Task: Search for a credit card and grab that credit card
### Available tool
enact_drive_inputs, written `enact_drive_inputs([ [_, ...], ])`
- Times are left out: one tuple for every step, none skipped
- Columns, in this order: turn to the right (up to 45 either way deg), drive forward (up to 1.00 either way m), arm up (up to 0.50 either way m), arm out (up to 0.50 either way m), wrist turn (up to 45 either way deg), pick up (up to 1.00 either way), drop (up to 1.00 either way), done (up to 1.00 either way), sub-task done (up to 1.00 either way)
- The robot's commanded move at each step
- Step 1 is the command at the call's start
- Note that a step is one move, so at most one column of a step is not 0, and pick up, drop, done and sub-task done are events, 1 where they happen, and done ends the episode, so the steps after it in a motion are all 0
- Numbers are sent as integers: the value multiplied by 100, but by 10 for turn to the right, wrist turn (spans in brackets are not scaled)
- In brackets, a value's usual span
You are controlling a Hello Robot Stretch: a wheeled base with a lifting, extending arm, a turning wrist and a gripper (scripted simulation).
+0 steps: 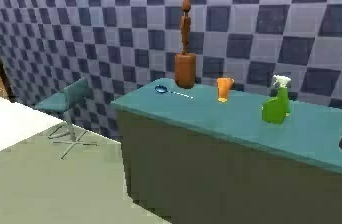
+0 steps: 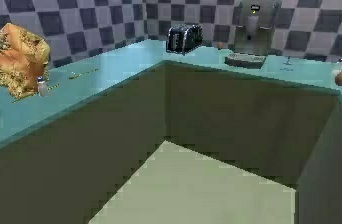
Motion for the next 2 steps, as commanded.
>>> enact_drive_inputs([
  [300,0,0,0,0,0,0,0,0],
  [0,15,0,0,0,0,0,0,0],
])
